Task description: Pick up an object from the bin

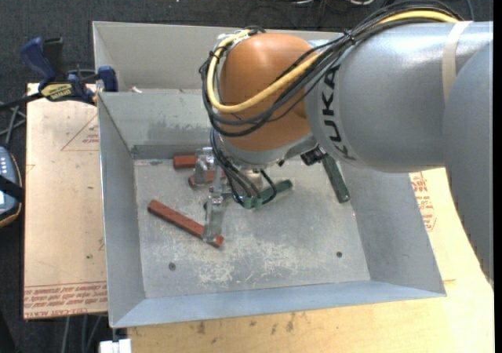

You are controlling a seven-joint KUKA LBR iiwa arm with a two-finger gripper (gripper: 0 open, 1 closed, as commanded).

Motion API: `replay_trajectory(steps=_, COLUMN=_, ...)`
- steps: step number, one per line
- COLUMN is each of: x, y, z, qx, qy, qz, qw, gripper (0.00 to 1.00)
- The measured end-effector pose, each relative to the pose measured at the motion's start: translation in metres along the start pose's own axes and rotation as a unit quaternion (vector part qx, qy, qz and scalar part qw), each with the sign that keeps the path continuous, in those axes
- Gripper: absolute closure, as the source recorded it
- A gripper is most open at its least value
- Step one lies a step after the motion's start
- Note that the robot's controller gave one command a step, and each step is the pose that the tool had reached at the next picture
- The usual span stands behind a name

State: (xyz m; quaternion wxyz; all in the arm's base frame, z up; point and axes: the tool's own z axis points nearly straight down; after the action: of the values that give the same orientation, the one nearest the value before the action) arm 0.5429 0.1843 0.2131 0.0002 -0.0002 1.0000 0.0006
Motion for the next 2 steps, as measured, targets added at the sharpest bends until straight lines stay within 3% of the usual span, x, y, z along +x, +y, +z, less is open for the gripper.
replay_trajectory(steps=1, x=-0.001, y=0.000, z=0.010, qx=-0.001, qy=-0.0044, qz=0.014, qw=0.9999, gripper=0.00)
replay_trajectory(steps=2, x=-0.002, y=0.014, z=0.079, qx=-0.001, qy=-0.0025, qz=0.020, qw=0.9998, gripper=0.00)
